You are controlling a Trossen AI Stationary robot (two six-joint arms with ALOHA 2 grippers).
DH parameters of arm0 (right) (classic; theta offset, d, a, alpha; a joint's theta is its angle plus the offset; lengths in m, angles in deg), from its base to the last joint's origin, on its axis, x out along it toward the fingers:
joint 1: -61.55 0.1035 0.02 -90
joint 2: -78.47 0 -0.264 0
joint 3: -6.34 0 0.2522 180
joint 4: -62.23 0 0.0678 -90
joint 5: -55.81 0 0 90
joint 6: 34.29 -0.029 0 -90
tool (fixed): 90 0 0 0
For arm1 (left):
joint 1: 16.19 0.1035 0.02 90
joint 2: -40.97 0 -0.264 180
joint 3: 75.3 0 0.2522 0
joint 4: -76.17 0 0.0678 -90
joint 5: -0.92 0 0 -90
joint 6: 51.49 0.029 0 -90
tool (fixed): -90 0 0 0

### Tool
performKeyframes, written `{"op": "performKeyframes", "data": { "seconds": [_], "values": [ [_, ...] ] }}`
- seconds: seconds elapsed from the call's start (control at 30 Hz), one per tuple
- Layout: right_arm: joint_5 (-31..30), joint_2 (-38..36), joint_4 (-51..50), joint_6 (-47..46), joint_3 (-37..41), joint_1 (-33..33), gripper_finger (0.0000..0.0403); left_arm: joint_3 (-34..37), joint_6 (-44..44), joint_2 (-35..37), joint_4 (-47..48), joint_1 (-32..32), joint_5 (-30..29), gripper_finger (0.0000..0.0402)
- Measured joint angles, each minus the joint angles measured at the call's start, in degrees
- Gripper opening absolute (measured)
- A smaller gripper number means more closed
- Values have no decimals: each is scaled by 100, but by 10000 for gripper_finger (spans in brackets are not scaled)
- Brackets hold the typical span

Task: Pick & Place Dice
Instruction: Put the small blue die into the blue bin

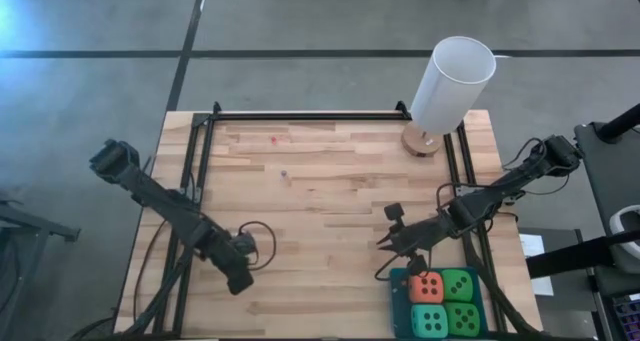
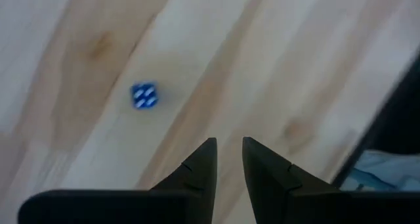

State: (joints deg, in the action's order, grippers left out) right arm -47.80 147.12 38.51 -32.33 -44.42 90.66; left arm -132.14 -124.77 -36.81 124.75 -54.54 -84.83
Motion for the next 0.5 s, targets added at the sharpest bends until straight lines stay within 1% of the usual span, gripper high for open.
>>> {"op": "performKeyframes", "data": {
  "seconds": [0.13,0.27,0.37,0.5],
  "values": [
    [4,0,0,0,0,2,52,427,-393,0,-6,-70,4,78],
    [4,0,0,0,2,-1,52,700,-417,0,-56,-45,-17,78],
    [4,0,0,0,2,-1,52,824,-422,0,-332,-31,-56,78],
    [4,0,2,2,2,0,52,934,-217,0,-748,-29,-550,78]
  ]
}}
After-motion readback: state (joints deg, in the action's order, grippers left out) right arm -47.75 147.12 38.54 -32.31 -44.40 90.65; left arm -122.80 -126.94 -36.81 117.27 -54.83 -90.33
